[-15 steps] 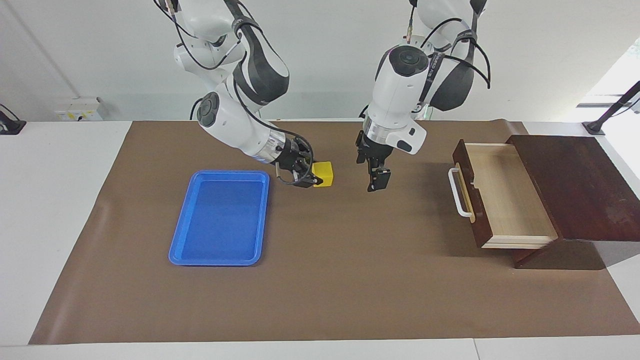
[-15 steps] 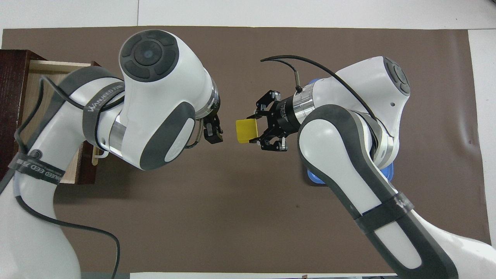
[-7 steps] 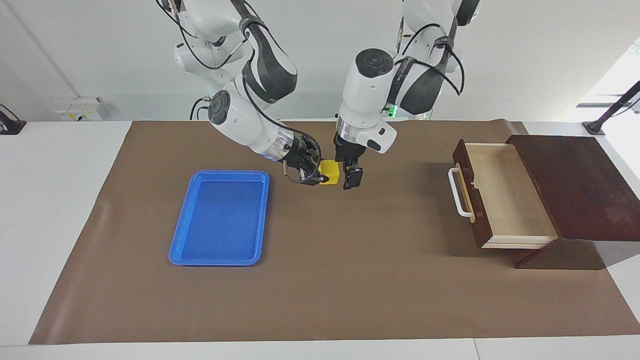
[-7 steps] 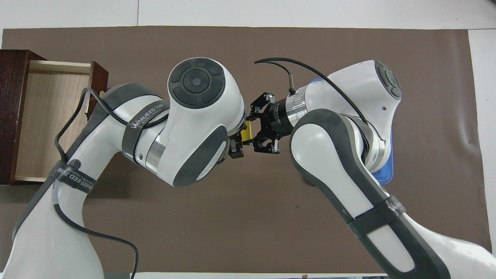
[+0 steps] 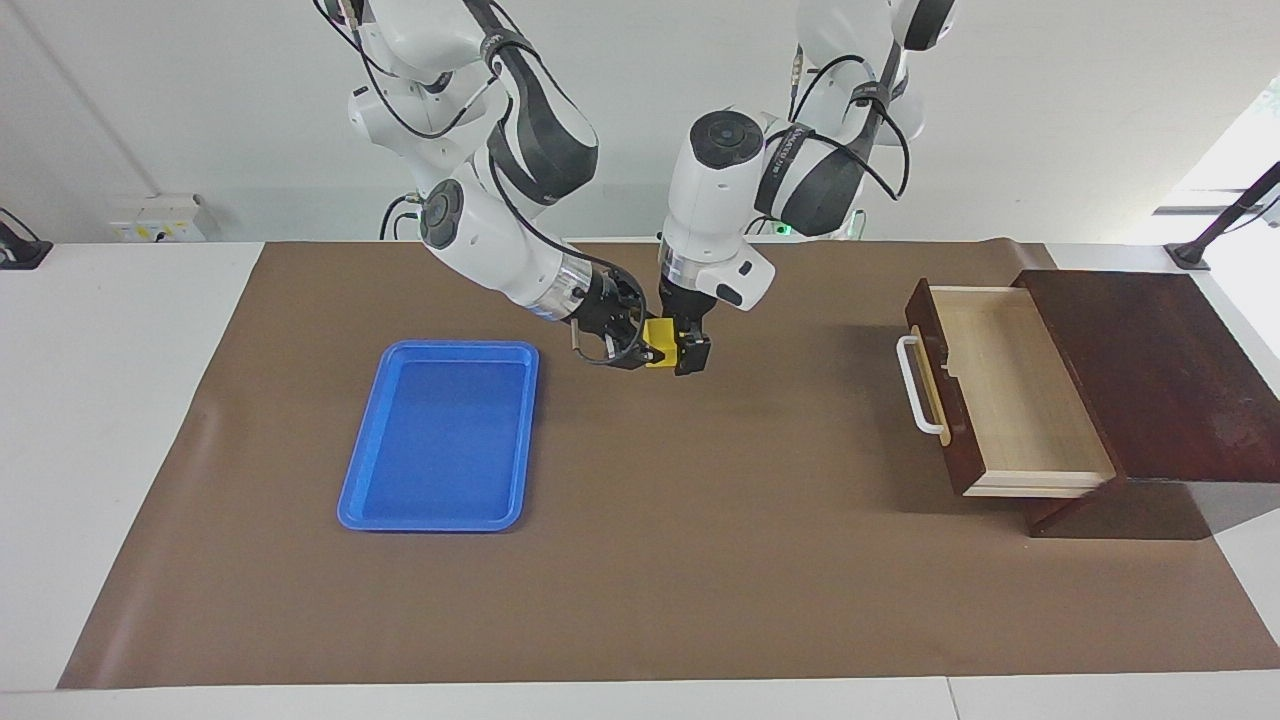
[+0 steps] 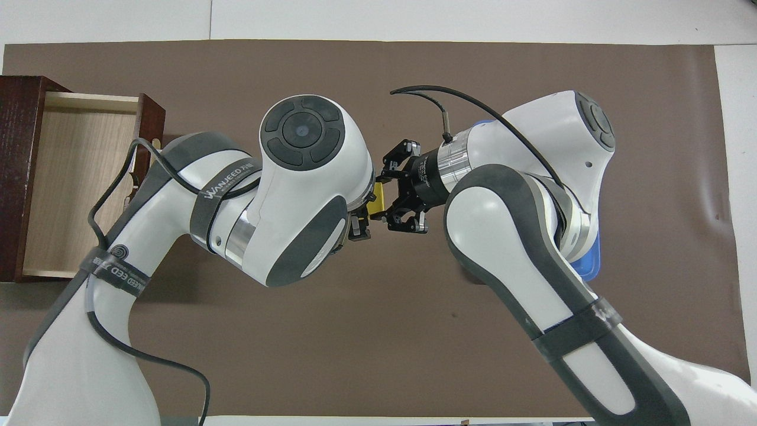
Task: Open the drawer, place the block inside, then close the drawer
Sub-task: 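Grasp the yellow block with the left gripper and open the right gripper, then lower the block into the drawer with the left gripper while the right gripper retracts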
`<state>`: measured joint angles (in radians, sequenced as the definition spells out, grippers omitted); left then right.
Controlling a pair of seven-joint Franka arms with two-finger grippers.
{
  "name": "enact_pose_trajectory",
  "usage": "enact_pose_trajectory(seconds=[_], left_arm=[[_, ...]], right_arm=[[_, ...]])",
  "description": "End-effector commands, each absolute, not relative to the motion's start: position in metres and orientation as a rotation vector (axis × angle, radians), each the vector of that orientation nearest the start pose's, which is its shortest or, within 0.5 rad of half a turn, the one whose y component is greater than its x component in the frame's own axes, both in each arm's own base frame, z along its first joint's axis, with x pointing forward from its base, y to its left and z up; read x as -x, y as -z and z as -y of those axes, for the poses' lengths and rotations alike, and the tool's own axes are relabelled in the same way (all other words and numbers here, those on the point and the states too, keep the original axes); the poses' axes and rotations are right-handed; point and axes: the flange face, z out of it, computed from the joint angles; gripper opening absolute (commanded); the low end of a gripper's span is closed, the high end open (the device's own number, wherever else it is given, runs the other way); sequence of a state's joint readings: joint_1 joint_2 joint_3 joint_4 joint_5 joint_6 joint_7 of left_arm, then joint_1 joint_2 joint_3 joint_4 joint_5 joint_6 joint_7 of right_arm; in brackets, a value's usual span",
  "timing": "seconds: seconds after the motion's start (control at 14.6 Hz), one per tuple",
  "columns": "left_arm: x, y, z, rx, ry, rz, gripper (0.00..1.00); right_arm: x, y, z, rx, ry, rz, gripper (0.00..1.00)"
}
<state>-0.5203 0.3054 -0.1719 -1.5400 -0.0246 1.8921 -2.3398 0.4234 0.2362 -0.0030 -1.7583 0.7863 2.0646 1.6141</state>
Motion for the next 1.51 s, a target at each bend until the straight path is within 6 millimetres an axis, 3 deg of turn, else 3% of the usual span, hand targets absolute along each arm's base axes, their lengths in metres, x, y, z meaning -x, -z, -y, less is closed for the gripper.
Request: enact_pose_trajectory(seconds=[0.0,0.41,0.48,0.55,0.62,0.75,0.82,1.03,1.23,1.44], left_arm=[[-0.507,-0.489,0.409,-2.048,0.101,-2.273,0.0],[-0.508,-0.491,0.41,-2.059,0.09,-2.249,0.0],[-0.508,-0.492,0.409,-2.059,0.088,-2.249,0.0],[-0.508,-0.491,0.409,-2.068,0.08,-2.254,0.0],[-0.509,-0.495,0.408,-2.078,0.067,-2.248,0.0],[-0.518,-0.504,0.389,-2.143,0.045,-2.237,0.0],[-0.527,-0.518,0.369,-2.186,0.047,-2.214,0.0],[-0.561,-0.549,0.264,-2.248,0.045,-2.181,0.0],[-0.594,-0.557,0.159,-2.263,0.041,-2.155,0.0],[-0.606,-0.537,0.057,-2.226,0.012,-2.171,0.0]], right_arm=[[-0.57,-0.457,-0.294,1.816,-0.78,-1.843,0.0],[-0.571,-0.458,-0.292,1.802,-0.793,-1.85,0.0],[-0.573,-0.459,-0.288,1.761,-0.815,-1.871,0.47],[-0.574,-0.459,-0.287,1.738,-0.82,-1.894,0.99],[-0.575,-0.46,-0.286,1.734,-0.821,-1.9,1.0],[-0.575,-0.463,-0.286,1.734,-0.825,-1.899,1.0],[-0.575,-0.463,-0.285,1.733,-0.829,-1.899,1.0],[-0.579,-0.468,-0.274,1.723,-0.819,-1.906,1.0],[-0.6,-0.489,-0.221,1.713,-0.769,-1.92,1.0],[-0.615,-0.522,-0.164,1.93,-0.627,-1.838,1.0]])
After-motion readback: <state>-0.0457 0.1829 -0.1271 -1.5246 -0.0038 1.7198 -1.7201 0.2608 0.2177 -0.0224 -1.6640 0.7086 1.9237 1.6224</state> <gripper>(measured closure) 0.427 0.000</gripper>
